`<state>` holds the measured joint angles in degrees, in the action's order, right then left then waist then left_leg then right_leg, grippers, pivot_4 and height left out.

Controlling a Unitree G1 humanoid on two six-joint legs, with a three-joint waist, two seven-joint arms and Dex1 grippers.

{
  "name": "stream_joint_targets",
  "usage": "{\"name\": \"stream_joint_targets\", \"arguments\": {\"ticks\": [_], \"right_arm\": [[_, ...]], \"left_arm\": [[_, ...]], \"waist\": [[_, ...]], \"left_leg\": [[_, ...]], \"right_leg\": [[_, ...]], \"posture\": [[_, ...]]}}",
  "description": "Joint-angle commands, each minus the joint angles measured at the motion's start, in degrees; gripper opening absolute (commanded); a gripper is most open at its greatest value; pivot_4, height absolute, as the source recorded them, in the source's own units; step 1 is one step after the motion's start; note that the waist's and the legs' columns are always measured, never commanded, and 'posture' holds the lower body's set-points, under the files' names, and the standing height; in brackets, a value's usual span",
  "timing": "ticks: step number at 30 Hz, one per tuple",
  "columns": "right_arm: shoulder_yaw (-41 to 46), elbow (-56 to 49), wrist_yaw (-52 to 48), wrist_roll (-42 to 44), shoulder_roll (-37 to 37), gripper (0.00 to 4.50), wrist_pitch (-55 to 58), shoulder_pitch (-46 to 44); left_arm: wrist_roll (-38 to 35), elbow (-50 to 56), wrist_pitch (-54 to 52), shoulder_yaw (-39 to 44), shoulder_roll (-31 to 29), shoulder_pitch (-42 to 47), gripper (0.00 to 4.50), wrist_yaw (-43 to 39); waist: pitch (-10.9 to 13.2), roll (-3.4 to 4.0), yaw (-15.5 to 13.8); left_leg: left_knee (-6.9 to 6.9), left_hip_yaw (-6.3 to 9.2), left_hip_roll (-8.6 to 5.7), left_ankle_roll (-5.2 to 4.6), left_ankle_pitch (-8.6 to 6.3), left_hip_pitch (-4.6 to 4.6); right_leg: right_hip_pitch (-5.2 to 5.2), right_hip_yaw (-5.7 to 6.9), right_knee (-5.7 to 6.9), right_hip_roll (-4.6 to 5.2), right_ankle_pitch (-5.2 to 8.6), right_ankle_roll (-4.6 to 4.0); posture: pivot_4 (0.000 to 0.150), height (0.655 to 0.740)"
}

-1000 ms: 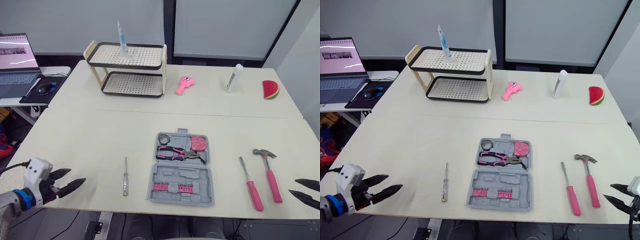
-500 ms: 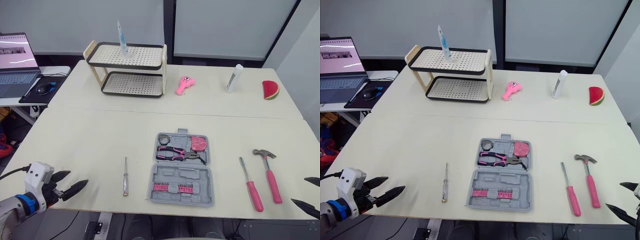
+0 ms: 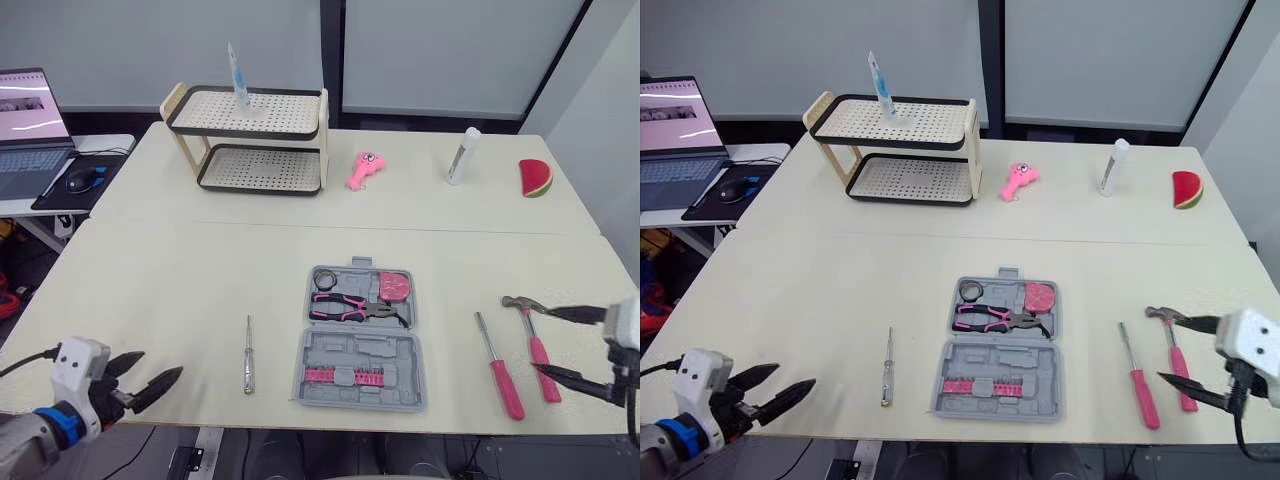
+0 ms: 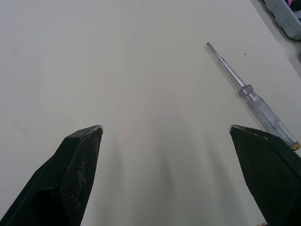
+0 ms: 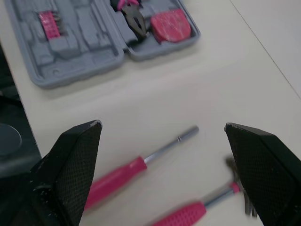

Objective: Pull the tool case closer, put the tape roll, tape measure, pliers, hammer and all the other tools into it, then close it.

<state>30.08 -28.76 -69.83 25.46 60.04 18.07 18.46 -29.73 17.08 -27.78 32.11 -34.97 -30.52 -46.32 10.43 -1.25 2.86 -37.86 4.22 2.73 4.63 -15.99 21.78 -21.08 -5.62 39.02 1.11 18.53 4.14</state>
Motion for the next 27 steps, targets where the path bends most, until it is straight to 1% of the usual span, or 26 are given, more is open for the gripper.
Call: {"name": "stream_joint_targets", "arguments": {"ticks": [1,6,10,13,17,22,24,27], "right_arm": [[-8.6,-6.9,-0.3,6.4,4.0,4.45,5.0,-9.9],[-19.2,-9.3,-0.8,10.7,5.8,4.45,11.2,-22.5],[-25.2,-7.7,-1.7,10.4,4.5,4.45,11.8,-29.3],[-29.2,-6.3,-1.9,9.2,2.9,4.45,11.7,-33.3],[-31.8,-5.9,-2.1,8.7,1.8,4.45,11.5,-35.0],[-31.9,-6.3,-2.6,8.8,2.0,4.45,11.4,-34.4],[-31.8,-6.3,-2.8,8.8,2.1,4.45,11.5,-34.2],[-31.4,-6.3,-2.9,8.8,2.3,4.45,11.6,-33.6]], "left_arm": [[-2.4,9.4,-2.8,0.3,4.6,-1.0,4.50,7.4],[-3.4,18.3,-7.0,-2.9,10.2,-0.8,4.50,15.8],[-1.0,22.6,-8.3,-8.4,14.3,-0.9,4.50,21.8],[1.2,23.8,-8.4,-13.2,16.0,-1.1,4.50,25.1],[5.1,22.9,-8.0,-20.3,17.1,-0.3,4.50,29.1],[8.9,20.6,-7.9,-26.4,18.8,1.6,4.50,33.2],[10.3,18.8,-7.2,-28.1,18.9,2.3,4.50,33.9],[11.6,14.6,-5.7,-28.6,19.4,4.5,4.50,35.2]], "waist": [[0.1,-0.06,0.1],[0.0,-0.20,-1.3],[0.1,-0.19,-1.3],[0.1,-0.09,-0.9],[0.2,0.11,-0.8],[0.2,0.42,-1.1],[0.2,0.64,-1.0],[0.1,1.03,-1.0]], "left_leg": [[-0.01,-0.01,0.01,0.00,0.00,-0.01],[-0.02,0.14,-0.04,0.01,0.00,0.13],[-0.02,0.11,-0.12,0.03,-0.02,0.22],[-0.01,0.03,-0.12,0.04,-0.03,0.20],[0.00,-0.07,-0.14,0.03,-0.05,0.21],[0.01,-0.03,-0.15,0.02,-0.05,0.22],[0.01,-0.06,-0.19,0.02,-0.05,0.22],[0.02,-0.10,-0.23,-0.01,-0.07,0.21]], "right_leg": [[0.00,-0.04,-0.03,0.01,-0.02,0.03],[-0.05,0.11,-0.07,0.05,-0.05,0.02],[-0.05,0.09,-0.17,0.13,-0.06,0.05],[-0.05,0.00,-0.25,0.14,-0.07,0.07],[-0.14,-0.14,-0.28,0.14,-0.10,0.13],[-0.14,-0.08,-0.26,0.13,-0.10,0.12],[-0.13,-0.12,-0.27,0.15,-0.10,0.13],[-0.14,-0.17,-0.31,0.18,-0.11,0.13]], "posture": [[0.150,0.7350],[0.150,0.7350],[0.150,0.7350],[0.150,0.7350],[0.150,0.7350],[0.150,0.7350],[0.150,0.7350],[0.150,0.7350]]}}
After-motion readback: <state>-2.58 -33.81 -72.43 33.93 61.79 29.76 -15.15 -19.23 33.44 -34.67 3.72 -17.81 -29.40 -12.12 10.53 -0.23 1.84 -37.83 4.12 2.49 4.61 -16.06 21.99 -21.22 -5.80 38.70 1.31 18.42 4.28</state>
